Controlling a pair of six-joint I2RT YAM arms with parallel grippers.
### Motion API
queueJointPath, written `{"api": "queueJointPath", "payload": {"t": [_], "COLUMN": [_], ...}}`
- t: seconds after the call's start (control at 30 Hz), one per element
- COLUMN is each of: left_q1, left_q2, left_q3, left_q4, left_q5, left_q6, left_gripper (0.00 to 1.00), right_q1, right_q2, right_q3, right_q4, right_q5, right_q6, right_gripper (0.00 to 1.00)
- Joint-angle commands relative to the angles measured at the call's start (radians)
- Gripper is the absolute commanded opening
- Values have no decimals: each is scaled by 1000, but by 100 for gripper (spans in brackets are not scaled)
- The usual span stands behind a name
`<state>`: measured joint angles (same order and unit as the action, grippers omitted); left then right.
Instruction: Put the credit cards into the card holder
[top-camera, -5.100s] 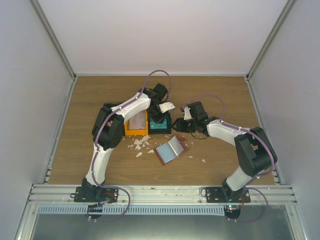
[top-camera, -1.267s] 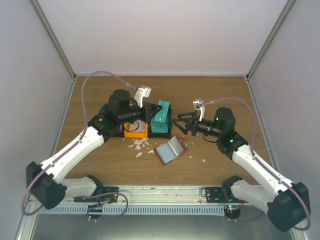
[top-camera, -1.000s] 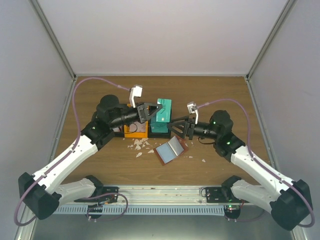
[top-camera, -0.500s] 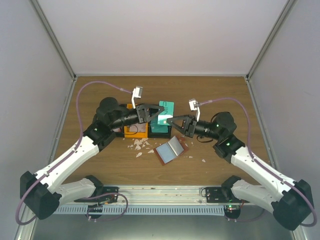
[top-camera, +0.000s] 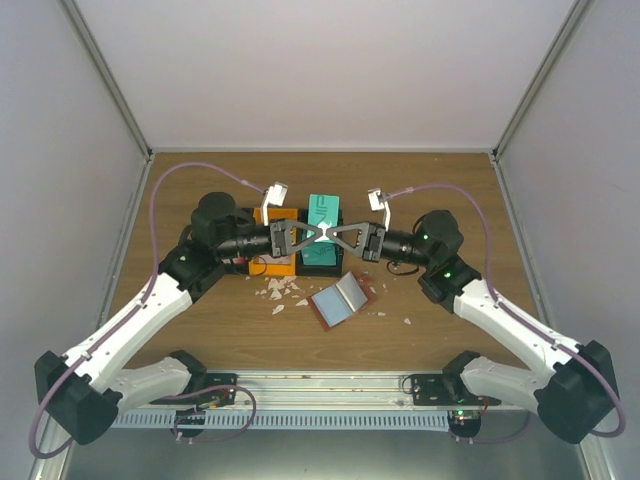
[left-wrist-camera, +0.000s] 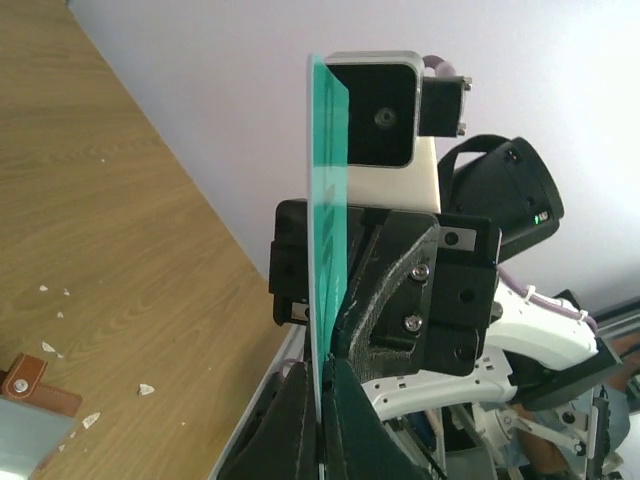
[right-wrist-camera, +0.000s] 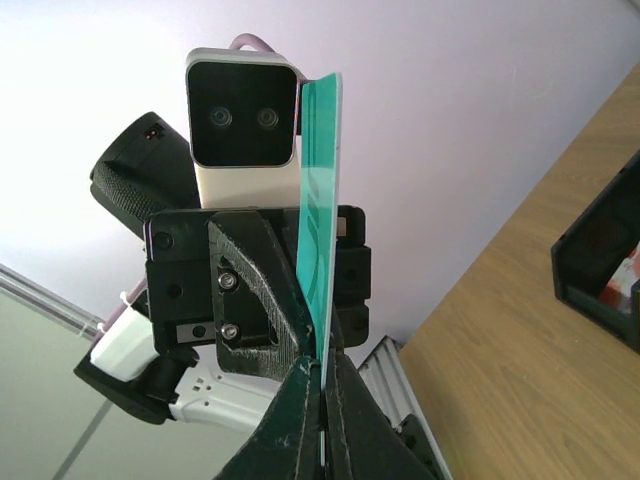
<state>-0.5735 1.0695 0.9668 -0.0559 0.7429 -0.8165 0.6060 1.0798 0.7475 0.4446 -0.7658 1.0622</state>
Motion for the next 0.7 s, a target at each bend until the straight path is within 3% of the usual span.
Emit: {"api": "queueJointPath", "payload": {"t": [0.0,0.03,0.13,0.2,0.4,0.53,0.67], "left_q1": [1,1,1,1,1,1,1], "left_q2": [-25,-27,-43,-64,-170,-210,-216], "left_q3": [26,17,-27,-80,-187,-199,-202], "left_q4": [-55,-32,9,65,147,166,156], "left_q5": [55,82,95,89,-7,-30,-59], "left_q6": [38,32,28,31,28,-23,-27], "left_gripper": [0,3,32,42,38,42,42], "right_q1": [3,3,2,2,3,3,3], "right_q2": [-8,-10,-9,2,-12,-6,5], "right_q3": [88,106,134,126,52,43,76], "right_q4": [-57,-92,-227,-293,-321,-240,-284], "right_q5": [-86,-93,-107,-111,-159,-225,-242], "right_q6": [41,26,-51,-98,-216,-129,-179], "right_gripper": [1,1,1,1,1,0,1]}}
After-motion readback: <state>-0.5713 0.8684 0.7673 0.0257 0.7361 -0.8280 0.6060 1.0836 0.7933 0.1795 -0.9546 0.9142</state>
